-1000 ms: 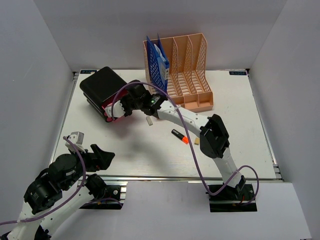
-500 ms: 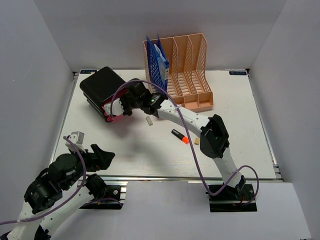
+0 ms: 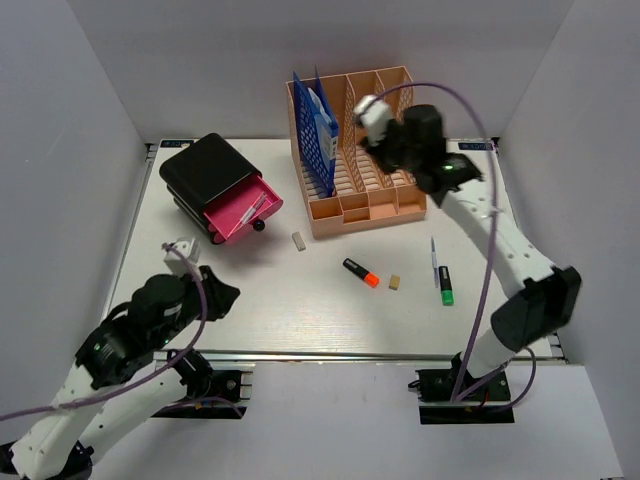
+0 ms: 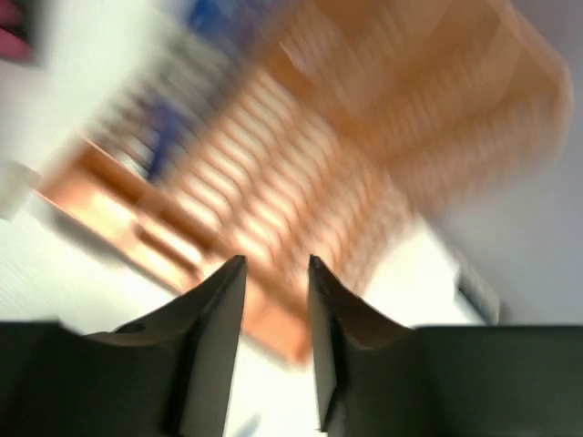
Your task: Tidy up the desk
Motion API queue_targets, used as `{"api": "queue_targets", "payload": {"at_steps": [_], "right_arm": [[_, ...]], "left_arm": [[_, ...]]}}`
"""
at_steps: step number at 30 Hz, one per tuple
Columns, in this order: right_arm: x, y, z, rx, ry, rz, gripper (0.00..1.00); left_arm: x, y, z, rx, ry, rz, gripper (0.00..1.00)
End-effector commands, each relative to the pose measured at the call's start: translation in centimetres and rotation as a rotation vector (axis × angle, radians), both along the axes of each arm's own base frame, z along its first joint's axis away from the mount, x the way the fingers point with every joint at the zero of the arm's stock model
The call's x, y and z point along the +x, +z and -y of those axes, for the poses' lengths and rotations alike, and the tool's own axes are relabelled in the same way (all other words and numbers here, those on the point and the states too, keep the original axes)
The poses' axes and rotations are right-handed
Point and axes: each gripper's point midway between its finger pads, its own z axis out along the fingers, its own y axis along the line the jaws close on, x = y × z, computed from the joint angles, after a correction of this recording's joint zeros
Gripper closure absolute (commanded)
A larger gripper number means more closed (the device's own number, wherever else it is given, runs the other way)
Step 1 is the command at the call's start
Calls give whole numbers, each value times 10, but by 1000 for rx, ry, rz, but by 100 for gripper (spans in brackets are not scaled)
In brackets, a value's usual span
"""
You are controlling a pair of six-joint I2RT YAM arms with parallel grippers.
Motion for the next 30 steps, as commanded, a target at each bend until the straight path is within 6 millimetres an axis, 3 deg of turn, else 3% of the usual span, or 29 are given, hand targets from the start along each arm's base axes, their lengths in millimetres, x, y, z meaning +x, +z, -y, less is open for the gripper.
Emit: {"api": "queue_targets", "payload": {"at_steps": [1,2,3,5,6,8,9,12,15,16,20,30], "right_arm": [[-24,-36,68,72,-145,-251,59],[-30,-62,88,57,-187,-328,58],[-36,-76,104,60,-223,-387,58],[-63,-107,112,78,-243,-549,56],[-74,-133,125,76,-290,-640,56],[-89,-156,134,115,-330,-751,52],[-100,-178,142,116,-358,-809,51],[-110,-213,155,137,-426,-890,45],[-109,-235,167,150,-498,-928,42],[-111,-246,176,132,-536,-937,41],[-98,-256,195,79,-605,-861,41],[-68,-285,211,9,-675,-875,55]], "left_arm": [[30,14,36,38,-89,45,69],[33,11,42,60,-116,44,59],[38,9,47,69,-126,44,48],[49,7,60,99,-169,68,28],[50,8,66,102,-205,83,25],[57,19,76,126,-263,152,18],[57,22,80,131,-291,172,17],[63,27,87,142,-335,254,13],[63,21,87,152,-349,284,12],[63,11,88,160,-355,278,12],[62,-1,85,162,-353,290,11],[56,6,84,140,-361,307,11]]}}
